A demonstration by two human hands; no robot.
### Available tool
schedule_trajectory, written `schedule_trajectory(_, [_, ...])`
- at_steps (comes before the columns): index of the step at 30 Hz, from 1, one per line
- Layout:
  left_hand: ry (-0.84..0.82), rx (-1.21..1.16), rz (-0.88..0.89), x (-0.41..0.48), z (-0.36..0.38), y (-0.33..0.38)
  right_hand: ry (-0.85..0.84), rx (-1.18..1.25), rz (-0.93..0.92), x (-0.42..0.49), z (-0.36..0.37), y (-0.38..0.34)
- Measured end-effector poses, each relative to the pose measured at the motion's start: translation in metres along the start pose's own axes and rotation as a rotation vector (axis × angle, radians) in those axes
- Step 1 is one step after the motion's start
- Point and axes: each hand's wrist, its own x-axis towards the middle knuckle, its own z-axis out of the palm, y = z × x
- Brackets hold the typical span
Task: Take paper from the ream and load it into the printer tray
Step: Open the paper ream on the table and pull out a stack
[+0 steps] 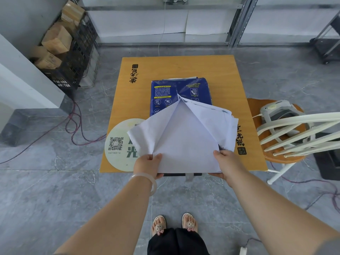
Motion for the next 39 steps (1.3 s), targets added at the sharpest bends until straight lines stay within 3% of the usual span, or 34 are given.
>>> schedule_trajectory(9, [-0.099, -0.009, -0.053, -0.004, -0.002, 0.008, 0.086, -0.106, -0.008, -0.008, -0.005, 0.002])
schedule_trajectory(14, [-0.066, 0.224, -0.017, 0.002, 0.002, 0.016, 0.175, -0.252, -0.173, -0.004, 0.003, -0.001])
schedule_trajectory(20, [-0.009, 0.463, 0.186, 0.0, -0.004, 0.007, 0.193, -0.289, -0.161, -0.017, 0.004, 0.011])
schedule_trajectory(26, [0.002, 0.367, 0.342, -0.057, -0.023, -0.019, 0.23, -0.266, -0.235, -0.073, -0.008, 0.034])
schedule_trajectory(30, [0.027, 0.29, 0.362, -0.097, -0.022, -0.034, 0.232, -0.263, -0.314, -0.106, -0.026, 0.045])
schedule_trajectory(39, [0.081, 0.344, 0.357, -0.105, -0.027, -0.043, 0.29, -0.348, -0.303, -0.113, -0.018, 0.061])
